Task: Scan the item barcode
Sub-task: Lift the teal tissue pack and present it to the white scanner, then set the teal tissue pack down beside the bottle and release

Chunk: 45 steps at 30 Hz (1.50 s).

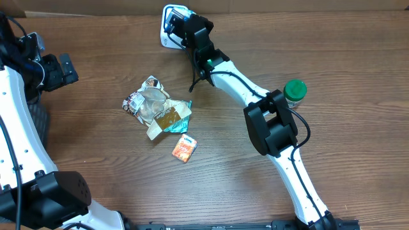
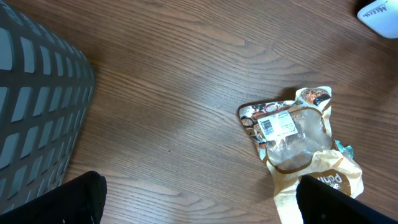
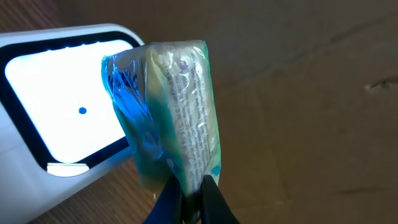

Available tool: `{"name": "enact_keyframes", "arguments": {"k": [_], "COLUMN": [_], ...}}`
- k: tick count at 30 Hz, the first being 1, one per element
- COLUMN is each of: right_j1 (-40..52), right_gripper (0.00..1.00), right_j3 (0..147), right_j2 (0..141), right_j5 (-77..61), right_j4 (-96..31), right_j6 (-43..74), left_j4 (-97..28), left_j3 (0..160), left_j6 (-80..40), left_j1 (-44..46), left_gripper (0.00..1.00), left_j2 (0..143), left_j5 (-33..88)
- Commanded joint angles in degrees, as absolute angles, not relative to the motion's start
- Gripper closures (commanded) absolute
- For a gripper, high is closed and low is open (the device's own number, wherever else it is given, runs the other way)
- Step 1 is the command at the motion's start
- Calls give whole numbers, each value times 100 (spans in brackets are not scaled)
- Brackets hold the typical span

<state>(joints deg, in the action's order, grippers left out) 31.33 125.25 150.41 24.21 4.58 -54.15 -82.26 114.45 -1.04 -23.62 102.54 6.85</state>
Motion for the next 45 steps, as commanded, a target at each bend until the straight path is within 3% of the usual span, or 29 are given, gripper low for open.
{"name": "enact_keyframes", "arguments": {"k": [1, 5, 9, 17, 21, 26, 36, 45], "right_j1": [3299, 3369, 3376, 3262, 2969, 2499, 1758, 991], "right_gripper": [96, 96, 96, 96, 96, 96, 96, 96], "right_j3": [12571, 12571, 12571, 12571, 12571, 12162, 9876, 9380], "right_j2": [14851, 14569, 14011, 12031, 11579, 11605, 11605, 11607], "right_j5": [2587, 2589, 2582, 1354, 670, 478, 902, 985], "right_j4": [502, 351, -355, -4333, -6200, -8401, -7599, -7094], "right_j6": [-5470, -5251, -4198, -233, 880, 1221, 1223, 1223], "left_j4": [-8221, -8221, -8221, -8221, -8221, -8221, -8221, -8221], "left_j3": [11437, 11437, 11437, 11437, 11437, 11437, 11437, 11437], "left_j6": [23, 23, 23, 23, 23, 23, 23, 25], "left_j1": [-2314, -2311, -2311, -2314, -2314, -2311, -2311, -2311], "left_gripper": [0, 0, 0, 0, 0, 0, 0, 0], "left_j2": [10274, 10274, 10274, 10274, 10274, 10274, 10274, 10274], "left_j5": [707, 707, 707, 707, 707, 707, 707, 707]}}
